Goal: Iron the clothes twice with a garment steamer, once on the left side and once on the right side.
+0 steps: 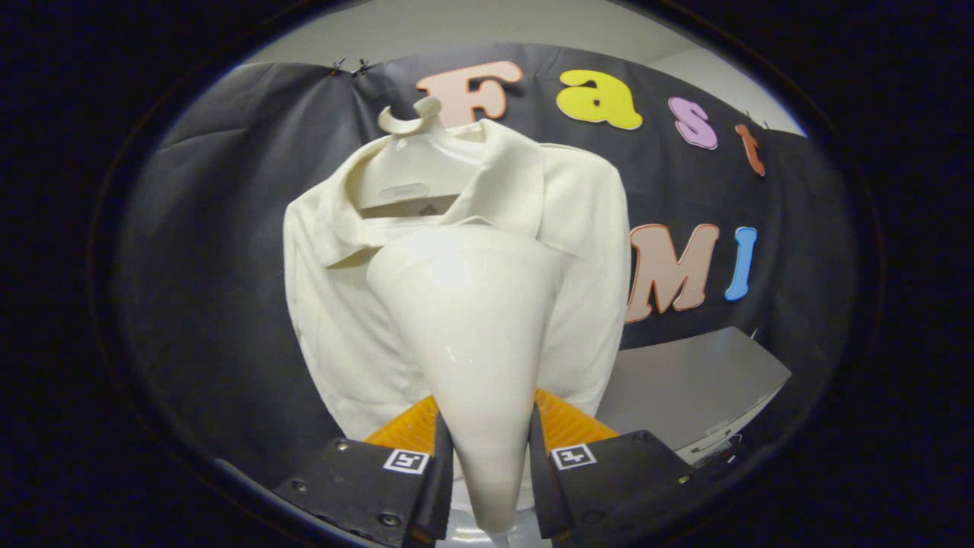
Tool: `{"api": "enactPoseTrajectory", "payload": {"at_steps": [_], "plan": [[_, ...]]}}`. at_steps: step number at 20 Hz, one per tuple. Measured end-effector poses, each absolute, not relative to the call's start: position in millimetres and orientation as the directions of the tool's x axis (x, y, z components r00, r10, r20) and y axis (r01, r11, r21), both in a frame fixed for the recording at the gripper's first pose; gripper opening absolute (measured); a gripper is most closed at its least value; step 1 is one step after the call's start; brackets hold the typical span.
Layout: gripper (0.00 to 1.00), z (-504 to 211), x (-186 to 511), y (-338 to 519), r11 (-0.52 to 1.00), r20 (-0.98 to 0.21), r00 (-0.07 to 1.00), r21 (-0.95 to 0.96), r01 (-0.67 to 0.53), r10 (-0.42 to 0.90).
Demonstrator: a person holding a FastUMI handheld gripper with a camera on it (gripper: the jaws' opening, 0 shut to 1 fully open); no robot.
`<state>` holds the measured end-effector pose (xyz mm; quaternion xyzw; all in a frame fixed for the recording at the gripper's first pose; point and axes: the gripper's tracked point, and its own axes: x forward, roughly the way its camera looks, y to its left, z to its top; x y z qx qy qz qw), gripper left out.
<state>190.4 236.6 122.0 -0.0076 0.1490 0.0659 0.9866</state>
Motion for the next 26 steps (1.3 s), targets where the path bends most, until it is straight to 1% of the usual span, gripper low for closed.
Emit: {"api": "enactPoseTrajectory", "payload": {"at_steps": [3,6,10,20,23,26], "plan": [[0.44,135,216,211,0.997,-0.328,0.941,0.022,-0.077,0.080],[0.44,144,229,199,0.997,-0.329,0.942,0.017,-0.070,0.072],[0.44,136,233,193,0.999,-0.338,0.940,-0.013,-0.051,0.043],[0.44,54,237,185,0.998,-0.436,0.900,-0.054,-0.021,-0.005],[0.45,31,238,185,0.999,-0.474,0.880,-0.036,-0.010,-0.008],[0.45,12,240,180,0.999,-0.484,0.875,-0.054,0.001,-0.027]]}}
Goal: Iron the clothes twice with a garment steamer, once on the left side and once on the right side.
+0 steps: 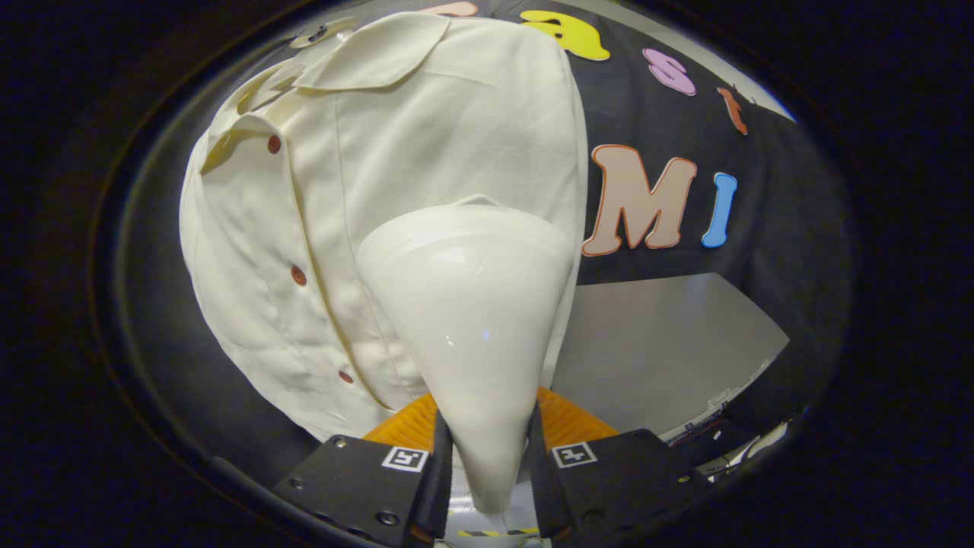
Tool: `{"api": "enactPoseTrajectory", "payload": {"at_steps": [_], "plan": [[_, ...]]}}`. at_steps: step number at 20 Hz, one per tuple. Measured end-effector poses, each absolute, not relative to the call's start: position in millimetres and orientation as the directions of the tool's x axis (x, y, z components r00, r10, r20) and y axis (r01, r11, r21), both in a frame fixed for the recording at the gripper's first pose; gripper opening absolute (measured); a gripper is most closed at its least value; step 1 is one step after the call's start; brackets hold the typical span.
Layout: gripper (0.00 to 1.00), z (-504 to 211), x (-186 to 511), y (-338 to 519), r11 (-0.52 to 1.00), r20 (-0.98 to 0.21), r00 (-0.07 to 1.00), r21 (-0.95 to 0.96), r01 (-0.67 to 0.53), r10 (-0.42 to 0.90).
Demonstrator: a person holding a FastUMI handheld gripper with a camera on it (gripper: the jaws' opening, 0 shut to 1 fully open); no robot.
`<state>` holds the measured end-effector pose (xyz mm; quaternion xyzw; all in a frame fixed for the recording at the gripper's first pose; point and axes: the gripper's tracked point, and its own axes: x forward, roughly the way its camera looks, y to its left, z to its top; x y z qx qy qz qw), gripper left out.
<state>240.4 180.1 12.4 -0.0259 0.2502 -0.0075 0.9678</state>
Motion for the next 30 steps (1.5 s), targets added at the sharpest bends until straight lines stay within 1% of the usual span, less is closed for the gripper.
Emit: {"api": "enactPoseTrajectory", "payload": {"at_steps": [3,10,13,21,25,30], "plan": [[0.44,-9,243,177,0.998,-0.497,0.867,-0.070,0.000,-0.035],[0.45,-74,243,170,0.997,-0.579,0.815,-0.073,-0.018,-0.027],[0.45,-100,242,171,0.997,-0.593,0.805,-0.064,-0.050,0.002],[0.44,-162,243,156,0.999,-0.617,0.787,-0.035,-0.032,0.003],[0.44,-207,240,151,0.999,-0.673,0.739,-0.047,-0.006,-0.027],[0.44,-248,236,145,1.000,-0.727,0.687,-0.028,-0.004,-0.018]]}}
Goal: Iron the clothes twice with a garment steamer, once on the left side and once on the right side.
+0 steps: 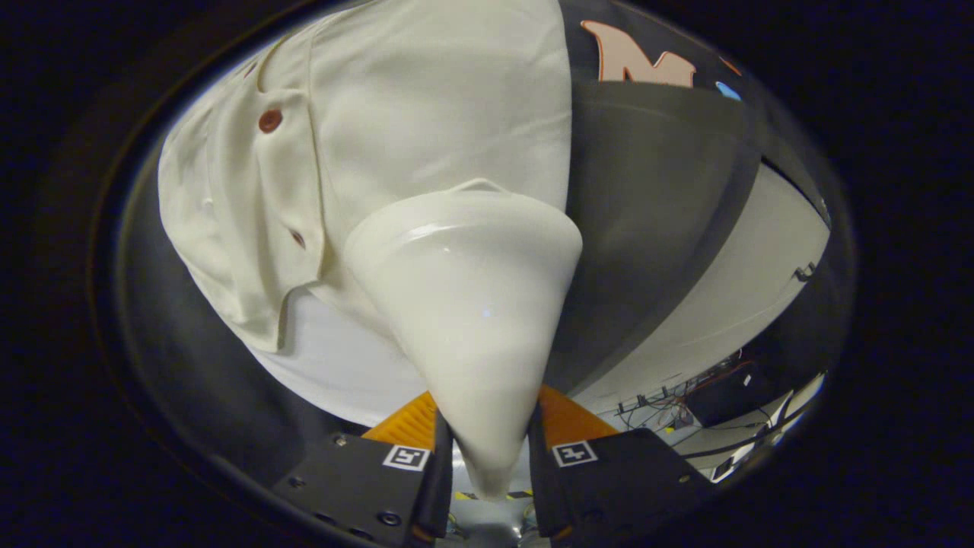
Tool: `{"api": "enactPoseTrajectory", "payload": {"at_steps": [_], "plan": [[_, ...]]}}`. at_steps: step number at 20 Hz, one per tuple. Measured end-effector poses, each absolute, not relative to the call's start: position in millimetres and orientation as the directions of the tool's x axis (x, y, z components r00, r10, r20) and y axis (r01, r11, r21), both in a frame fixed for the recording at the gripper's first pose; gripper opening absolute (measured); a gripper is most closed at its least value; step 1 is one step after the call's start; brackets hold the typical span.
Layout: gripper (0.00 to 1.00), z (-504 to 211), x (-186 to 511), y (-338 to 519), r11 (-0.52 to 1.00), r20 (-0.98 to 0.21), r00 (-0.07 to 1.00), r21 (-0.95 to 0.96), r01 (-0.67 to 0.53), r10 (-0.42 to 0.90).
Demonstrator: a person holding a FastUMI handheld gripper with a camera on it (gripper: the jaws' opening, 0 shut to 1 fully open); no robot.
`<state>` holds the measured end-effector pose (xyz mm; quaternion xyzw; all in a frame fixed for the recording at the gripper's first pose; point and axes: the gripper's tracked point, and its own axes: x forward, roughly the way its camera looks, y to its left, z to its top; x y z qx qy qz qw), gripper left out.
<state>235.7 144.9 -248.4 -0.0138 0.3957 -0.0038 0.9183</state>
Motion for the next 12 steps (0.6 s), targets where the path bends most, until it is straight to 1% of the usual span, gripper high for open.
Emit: {"api": "enactPoseTrajectory", "payload": {"at_steps": [3,9,12], "plan": [[0.44,-261,239,142,0.999,-0.732,0.681,-0.033,-0.006,-0.020],[0.43,-273,238,133,0.996,-0.694,0.719,-0.088,-0.022,-0.046],[0.44,-291,226,137,0.994,-0.731,0.682,-0.090,-0.056,-0.027]]}}
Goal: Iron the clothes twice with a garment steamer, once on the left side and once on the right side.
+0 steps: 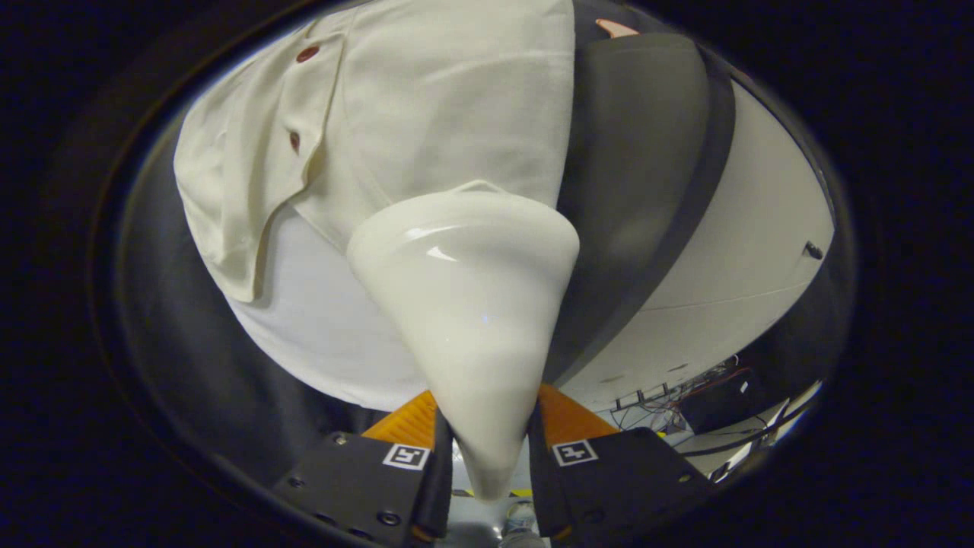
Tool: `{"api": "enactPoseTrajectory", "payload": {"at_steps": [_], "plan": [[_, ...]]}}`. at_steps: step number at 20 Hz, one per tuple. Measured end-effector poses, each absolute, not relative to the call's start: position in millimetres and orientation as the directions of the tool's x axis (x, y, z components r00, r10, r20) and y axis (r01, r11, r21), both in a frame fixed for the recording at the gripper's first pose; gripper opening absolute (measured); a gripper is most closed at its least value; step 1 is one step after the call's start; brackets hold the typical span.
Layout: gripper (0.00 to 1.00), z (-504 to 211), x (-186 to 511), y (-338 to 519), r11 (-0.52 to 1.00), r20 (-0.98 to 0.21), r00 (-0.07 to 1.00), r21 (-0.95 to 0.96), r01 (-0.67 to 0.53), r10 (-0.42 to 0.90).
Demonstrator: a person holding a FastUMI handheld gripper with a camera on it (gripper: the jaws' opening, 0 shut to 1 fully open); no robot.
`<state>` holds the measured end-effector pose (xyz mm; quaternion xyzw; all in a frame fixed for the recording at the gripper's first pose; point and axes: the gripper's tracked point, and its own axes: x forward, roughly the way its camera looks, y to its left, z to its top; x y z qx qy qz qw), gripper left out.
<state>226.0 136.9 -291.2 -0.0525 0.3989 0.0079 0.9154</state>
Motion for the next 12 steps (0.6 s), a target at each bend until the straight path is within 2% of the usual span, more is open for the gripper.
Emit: {"api": "enactPoseTrajectory", "payload": {"at_steps": [6,12], "plan": [[0.44,-301,198,128,0.994,-0.737,0.673,-0.103,-0.027,-0.058],[0.44,-279,159,121,0.996,-0.714,0.696,-0.085,0.019,-0.074]]}}
